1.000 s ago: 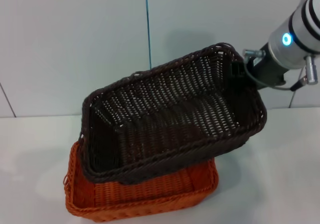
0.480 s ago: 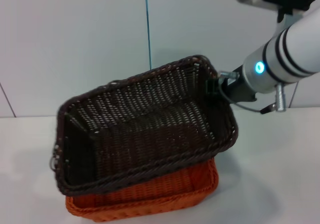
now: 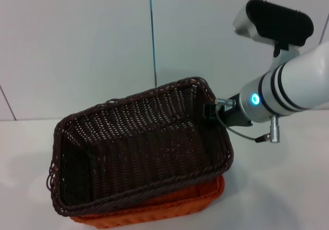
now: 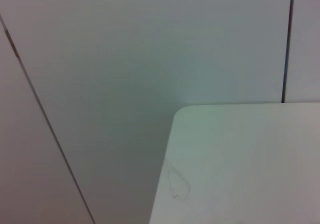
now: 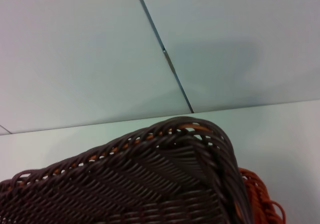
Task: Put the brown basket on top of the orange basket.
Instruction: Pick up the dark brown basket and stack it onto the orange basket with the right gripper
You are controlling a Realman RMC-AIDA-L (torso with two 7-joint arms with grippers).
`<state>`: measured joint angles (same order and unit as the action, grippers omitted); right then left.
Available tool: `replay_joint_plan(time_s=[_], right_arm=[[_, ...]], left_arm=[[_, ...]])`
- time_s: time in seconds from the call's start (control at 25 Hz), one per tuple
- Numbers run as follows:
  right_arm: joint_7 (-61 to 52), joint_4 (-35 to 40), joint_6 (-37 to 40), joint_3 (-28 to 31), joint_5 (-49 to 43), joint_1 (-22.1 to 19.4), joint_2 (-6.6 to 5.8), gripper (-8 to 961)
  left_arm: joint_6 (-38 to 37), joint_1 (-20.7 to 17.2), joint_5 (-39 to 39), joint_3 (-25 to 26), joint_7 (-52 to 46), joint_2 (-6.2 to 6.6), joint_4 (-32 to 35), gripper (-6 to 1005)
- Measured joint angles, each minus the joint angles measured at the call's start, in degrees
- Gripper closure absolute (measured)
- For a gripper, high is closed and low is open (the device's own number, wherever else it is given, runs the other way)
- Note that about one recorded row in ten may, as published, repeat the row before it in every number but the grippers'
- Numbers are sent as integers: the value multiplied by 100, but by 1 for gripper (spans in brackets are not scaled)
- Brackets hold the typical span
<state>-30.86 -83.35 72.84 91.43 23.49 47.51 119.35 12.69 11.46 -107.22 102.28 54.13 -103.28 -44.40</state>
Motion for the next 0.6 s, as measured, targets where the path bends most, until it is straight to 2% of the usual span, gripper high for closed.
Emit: replay_joint_plan(time_s=[0.28, 0.6], right_arm=[[-77, 371, -514, -322, 29, -85, 0, 821], [-67, 617, -796, -434, 32, -239, 0, 821]], left_arm=[[2, -3, 43, -75, -61, 82, 60, 91], [-12, 19, 44, -117, -66, 88, 148, 91]])
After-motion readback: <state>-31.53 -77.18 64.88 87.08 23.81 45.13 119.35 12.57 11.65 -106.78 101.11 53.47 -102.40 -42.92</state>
